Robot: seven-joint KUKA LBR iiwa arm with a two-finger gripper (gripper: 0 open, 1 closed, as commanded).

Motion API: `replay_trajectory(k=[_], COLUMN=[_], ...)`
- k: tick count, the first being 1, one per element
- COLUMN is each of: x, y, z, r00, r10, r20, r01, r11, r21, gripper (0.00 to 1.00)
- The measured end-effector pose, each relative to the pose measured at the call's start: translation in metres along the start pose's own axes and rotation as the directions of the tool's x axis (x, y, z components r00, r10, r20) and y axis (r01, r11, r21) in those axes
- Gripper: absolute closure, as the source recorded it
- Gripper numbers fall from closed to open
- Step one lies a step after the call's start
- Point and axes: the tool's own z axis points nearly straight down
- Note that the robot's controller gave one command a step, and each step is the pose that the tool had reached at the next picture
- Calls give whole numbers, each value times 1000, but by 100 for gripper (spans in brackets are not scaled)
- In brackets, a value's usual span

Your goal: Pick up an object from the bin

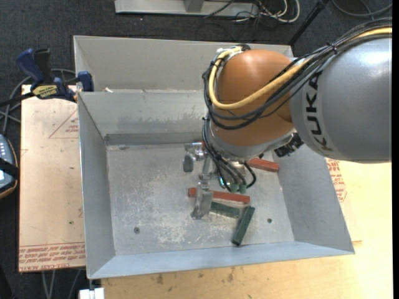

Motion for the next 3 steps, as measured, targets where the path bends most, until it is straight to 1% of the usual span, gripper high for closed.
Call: replay_trajectory(k=[1,2,3], x=[-30,-5,-44], y=[-68,-86,-106], z=[28,117,178], r00=[987,959,959], r10=[161,282,284], r20=[6,-2,6], r01=[-161,-282,-284], r11=[987,959,959], r21=[0,1,-2], gripper=[0,0,0])
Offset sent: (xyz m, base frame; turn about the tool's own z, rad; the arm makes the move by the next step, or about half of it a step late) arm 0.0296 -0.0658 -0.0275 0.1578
